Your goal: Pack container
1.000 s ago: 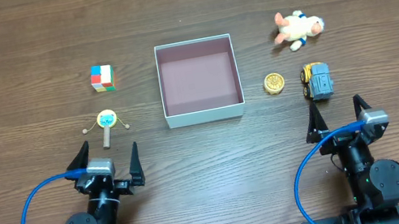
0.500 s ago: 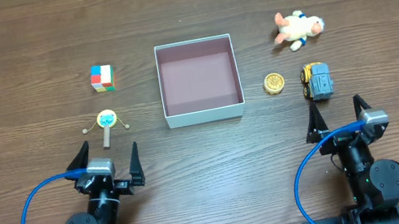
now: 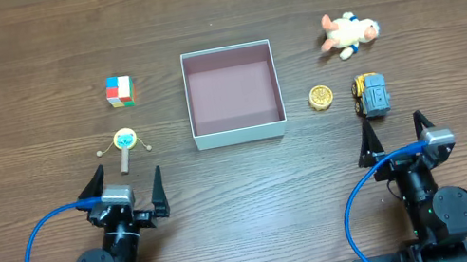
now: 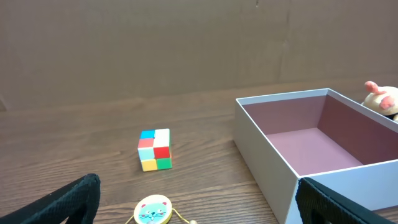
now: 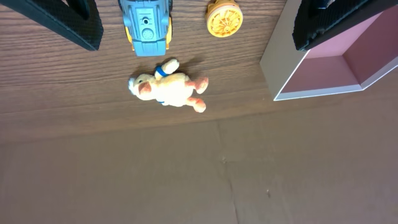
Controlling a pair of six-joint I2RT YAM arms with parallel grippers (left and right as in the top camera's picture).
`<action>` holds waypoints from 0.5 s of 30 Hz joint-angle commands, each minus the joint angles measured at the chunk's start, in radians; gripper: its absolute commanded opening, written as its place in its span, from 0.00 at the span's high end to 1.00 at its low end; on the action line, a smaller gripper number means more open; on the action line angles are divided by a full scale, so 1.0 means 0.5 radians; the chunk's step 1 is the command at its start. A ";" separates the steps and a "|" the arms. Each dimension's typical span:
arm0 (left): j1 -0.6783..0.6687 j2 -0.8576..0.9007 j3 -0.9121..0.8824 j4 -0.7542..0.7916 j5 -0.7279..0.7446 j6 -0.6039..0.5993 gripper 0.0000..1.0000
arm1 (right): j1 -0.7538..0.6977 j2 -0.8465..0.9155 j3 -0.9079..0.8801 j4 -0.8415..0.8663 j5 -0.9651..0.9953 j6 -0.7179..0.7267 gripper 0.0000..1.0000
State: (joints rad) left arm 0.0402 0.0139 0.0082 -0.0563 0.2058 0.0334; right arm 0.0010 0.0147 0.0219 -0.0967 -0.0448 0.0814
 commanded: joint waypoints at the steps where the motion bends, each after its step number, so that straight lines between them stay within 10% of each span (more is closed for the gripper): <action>1: 0.012 -0.006 -0.007 0.002 0.002 0.031 0.00 | 0.008 -0.024 -0.018 0.022 -0.010 0.001 0.00; 15: 0.012 -0.006 -0.007 0.002 0.002 0.031 0.00 | 0.008 -0.024 -0.015 0.320 -0.798 0.001 0.00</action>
State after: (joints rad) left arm 0.0402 0.0139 0.0082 -0.0563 0.2058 0.0334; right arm 0.0010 0.0147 0.0196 0.0143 -0.2882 0.0822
